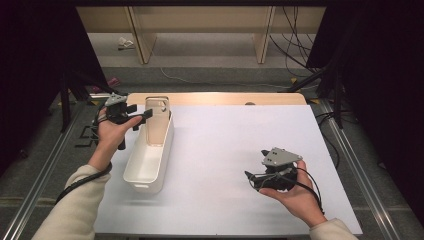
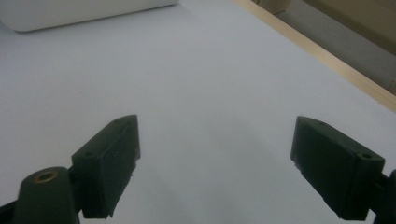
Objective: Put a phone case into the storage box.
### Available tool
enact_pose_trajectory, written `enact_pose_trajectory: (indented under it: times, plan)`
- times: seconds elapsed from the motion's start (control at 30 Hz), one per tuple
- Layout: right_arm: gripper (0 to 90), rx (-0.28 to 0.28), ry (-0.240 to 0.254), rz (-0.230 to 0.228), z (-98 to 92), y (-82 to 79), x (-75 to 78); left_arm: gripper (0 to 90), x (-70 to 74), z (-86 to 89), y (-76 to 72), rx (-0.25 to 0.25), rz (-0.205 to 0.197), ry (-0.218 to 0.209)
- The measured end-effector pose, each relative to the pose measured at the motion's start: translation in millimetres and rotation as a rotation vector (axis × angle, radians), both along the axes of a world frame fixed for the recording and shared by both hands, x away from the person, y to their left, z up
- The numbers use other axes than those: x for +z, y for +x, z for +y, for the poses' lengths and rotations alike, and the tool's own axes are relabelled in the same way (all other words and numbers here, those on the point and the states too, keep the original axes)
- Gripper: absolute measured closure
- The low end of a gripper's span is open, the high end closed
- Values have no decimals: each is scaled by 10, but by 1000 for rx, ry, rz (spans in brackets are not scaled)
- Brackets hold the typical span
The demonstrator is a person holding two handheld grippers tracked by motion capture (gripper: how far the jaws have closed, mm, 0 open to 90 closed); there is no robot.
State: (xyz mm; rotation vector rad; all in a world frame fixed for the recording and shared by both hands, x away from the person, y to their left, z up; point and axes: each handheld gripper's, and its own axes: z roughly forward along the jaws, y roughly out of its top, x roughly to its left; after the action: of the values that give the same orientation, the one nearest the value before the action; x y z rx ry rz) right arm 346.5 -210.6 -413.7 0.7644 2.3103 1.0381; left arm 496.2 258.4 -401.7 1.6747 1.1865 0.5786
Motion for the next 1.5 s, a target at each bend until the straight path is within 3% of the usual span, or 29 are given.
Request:
enact_pose_trajectory:
  times: [0.43,1.5]
  plan:
    - [165,0,1,-1,0,-1,2,157,49,-21,-162,-23,6,17]
    - [165,-3,6,-5,-9,3,9,153,86,-154,-657,-116,-21,51]
